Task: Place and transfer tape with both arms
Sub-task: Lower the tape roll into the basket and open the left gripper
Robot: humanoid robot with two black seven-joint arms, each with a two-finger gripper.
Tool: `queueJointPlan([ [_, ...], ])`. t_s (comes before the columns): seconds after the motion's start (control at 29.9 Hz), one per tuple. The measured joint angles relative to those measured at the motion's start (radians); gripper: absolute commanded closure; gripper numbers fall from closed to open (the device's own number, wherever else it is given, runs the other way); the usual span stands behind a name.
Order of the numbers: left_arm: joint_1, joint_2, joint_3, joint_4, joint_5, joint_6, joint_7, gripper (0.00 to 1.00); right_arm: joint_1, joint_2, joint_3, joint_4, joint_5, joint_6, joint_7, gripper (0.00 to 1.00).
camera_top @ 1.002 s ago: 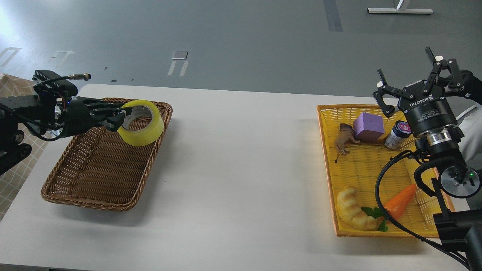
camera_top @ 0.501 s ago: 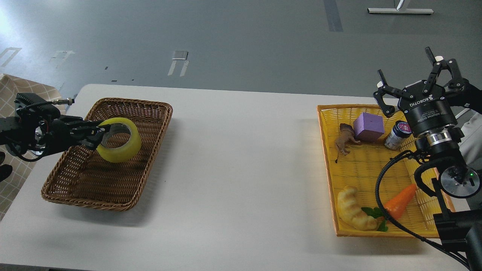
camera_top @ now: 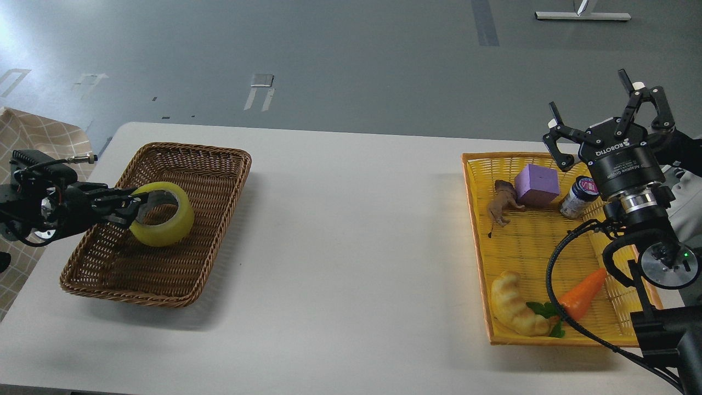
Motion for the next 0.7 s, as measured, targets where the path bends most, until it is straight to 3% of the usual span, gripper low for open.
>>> queueJointPlan([
  [0.6,0.014,-0.005,0.0,0.008,-0.002,0.006,0.002,1.0,-0.003,0.0,0.001,0.0,0.0,0.0,0.0,0.0],
  [0.63,0.014,-0.005,0.0,0.008,-0.003,0.006,0.002,0.88,-0.003,0.0,0.001,0.0,0.0,0.0,0.0,0.0],
  [0.67,0.015,-0.005,0.0,0.008,-0.003,0.006,0.002,0.59,-0.003,0.0,0.001,0.0,0.0,0.0,0.0,0.0],
  [0.7,0.015,-0.005,0.0,0.008,-0.004,0.005,0.002,0.58,-0.003,0.0,0.001,0.0,0.0,0.0,0.0,0.0],
])
